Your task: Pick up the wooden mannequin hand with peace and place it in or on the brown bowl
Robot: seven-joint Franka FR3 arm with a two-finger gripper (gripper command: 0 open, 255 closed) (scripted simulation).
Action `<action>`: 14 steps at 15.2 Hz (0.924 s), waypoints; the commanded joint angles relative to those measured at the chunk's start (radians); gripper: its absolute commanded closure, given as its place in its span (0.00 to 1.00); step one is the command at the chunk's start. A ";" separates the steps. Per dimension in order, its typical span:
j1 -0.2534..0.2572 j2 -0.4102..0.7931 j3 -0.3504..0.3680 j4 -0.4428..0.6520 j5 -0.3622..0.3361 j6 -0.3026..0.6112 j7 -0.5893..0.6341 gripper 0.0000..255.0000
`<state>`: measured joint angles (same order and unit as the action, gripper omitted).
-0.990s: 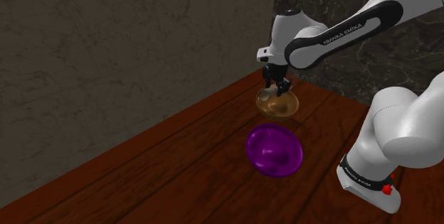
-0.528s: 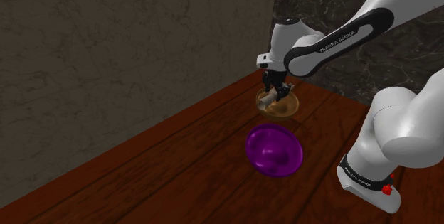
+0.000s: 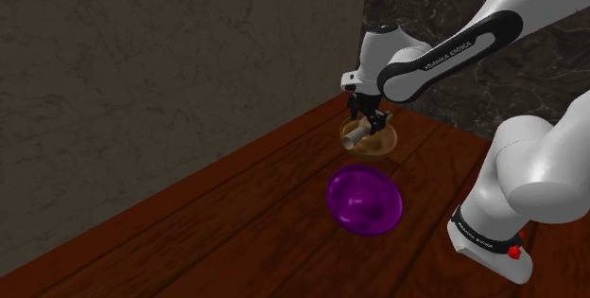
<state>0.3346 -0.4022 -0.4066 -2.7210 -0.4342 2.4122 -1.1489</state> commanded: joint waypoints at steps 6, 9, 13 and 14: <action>0.009 -0.113 0.040 0.050 0.028 -0.165 -0.007 0.00; 0.009 -0.113 0.040 0.050 0.028 -0.165 -0.007 0.00; 0.009 -0.113 0.040 0.050 0.028 -0.165 -0.007 0.00; 0.009 -0.113 0.040 0.050 0.028 -0.165 -0.007 0.00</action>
